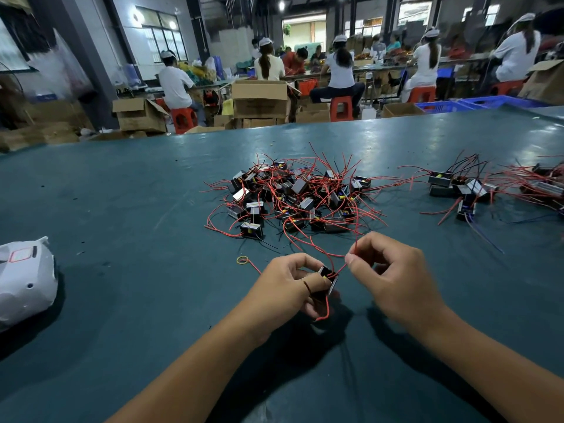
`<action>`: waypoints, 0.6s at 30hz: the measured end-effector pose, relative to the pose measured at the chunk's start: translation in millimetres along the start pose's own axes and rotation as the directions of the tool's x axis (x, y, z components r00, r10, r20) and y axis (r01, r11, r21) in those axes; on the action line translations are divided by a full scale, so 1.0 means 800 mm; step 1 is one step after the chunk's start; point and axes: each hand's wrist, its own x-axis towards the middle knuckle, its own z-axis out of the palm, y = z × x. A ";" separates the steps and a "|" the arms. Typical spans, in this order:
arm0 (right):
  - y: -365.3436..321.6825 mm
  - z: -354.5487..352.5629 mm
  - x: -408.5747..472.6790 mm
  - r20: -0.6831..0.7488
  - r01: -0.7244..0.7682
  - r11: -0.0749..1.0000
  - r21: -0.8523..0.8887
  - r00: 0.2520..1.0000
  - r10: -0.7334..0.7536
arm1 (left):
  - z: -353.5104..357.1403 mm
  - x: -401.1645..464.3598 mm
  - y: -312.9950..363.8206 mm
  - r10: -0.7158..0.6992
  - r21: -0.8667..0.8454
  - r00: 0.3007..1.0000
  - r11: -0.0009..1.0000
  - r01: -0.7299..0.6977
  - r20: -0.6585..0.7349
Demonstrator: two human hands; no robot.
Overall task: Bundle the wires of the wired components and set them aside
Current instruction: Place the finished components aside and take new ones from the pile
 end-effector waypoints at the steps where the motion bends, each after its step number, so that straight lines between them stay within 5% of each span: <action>1: 0.001 -0.001 0.001 -0.020 -0.037 0.999 0.028 0.999 0.037 | 0.000 -0.001 0.002 -0.005 -0.008 1.000 1.000 0.005 0.004; 10: -0.003 0.007 0.002 0.008 -0.276 0.900 0.338 0.957 0.290 | -0.002 -0.005 0.006 -0.029 -0.136 0.999 0.990 0.024 -0.033; 12: 0.001 0.001 0.004 0.018 -0.286 0.911 0.298 0.956 0.294 | -0.005 -0.004 0.007 -0.027 -0.225 0.996 0.974 0.007 -0.083; 15: -0.003 0.000 0.003 0.153 -0.313 0.931 0.186 0.946 0.287 | -0.009 0.000 0.008 -0.004 -0.352 0.988 0.935 -0.051 -0.155; 18: -0.018 0.008 -0.003 0.401 -0.529 0.753 0.392 0.835 0.377 | -0.008 0.004 0.008 0.036 -0.346 0.983 0.933 -0.096 -0.178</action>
